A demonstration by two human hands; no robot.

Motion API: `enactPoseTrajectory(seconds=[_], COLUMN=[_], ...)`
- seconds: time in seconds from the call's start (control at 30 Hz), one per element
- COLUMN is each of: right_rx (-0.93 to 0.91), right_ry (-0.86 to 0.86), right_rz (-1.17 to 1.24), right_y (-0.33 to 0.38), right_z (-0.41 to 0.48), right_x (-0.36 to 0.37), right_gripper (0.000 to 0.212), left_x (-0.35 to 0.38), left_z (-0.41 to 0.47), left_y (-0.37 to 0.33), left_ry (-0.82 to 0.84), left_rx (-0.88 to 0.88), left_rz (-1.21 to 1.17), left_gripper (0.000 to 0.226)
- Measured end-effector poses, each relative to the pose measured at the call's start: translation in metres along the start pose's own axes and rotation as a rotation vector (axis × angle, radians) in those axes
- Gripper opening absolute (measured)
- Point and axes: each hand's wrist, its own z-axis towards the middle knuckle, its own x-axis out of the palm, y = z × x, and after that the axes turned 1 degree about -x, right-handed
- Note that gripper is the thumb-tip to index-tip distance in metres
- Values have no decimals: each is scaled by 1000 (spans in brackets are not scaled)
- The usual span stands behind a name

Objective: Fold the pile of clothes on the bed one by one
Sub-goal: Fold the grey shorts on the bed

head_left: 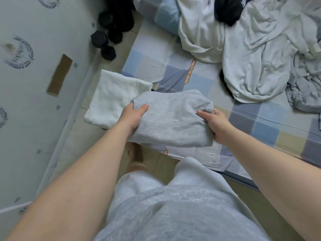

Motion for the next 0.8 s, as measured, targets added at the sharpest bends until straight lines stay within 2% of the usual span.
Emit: enactPoseTrajectory(seconds=[0.17, 0.37, 0.5, 0.63, 0.8], right_rx=[18, 8, 116, 263, 219], right_ry=[-48, -73, -40, -31, -143], right_rz=[49, 51, -32, -183, -262], right_y=[9, 11, -24, -61, -78], right_z=[5, 41, 79, 96, 102], right_x=[93, 200, 252, 275, 267], right_gripper=[17, 11, 26, 25, 23], left_x=[-90, -178, -206, -220, -217], left_z=[38, 108, 155, 184, 190], left_y=[-21, -26, 11, 60, 79], left_ry=[29, -84, -83, -25, -71], left_rx=[62, 200, 165, 48, 79], left_rz=[33, 174, 314, 475, 489], left_gripper=[33, 13, 29, 52, 44])
